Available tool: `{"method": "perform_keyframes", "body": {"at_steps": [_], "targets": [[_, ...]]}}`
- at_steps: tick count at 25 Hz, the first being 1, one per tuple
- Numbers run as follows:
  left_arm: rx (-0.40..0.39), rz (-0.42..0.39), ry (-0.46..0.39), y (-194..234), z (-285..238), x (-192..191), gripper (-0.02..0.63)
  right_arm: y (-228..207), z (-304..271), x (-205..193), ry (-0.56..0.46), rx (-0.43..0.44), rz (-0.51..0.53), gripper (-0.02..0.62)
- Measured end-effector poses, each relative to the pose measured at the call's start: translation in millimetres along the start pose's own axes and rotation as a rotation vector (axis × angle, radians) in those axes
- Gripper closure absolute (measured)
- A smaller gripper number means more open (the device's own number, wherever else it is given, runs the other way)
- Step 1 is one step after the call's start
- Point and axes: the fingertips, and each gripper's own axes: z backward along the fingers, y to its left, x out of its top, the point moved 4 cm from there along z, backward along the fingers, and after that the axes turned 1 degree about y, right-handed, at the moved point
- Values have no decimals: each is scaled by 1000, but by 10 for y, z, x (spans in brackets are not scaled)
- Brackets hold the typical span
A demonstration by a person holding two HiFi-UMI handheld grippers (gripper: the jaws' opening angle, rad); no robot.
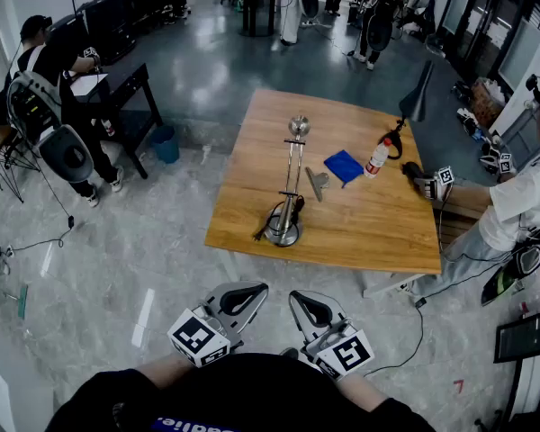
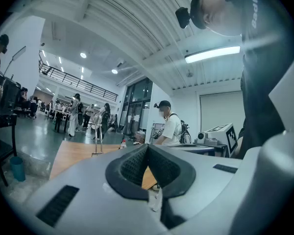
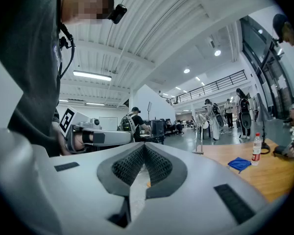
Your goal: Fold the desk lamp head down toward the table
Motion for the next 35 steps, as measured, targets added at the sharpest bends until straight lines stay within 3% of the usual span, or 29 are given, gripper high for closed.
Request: {"method": "perform_keyframes", "body": {"at_steps": [19,28,35], "targets": [[-18,-3,-2,-21,-118,-49,598,-100,24,54,-60,29,-24,589],[49,-31,-9,-90,-475,-26,598,-463,175,42,-69,95,-16,589],[89,-36,29,161,-766,-84,597,-809,85,50,-56,105,-19,589]]}}
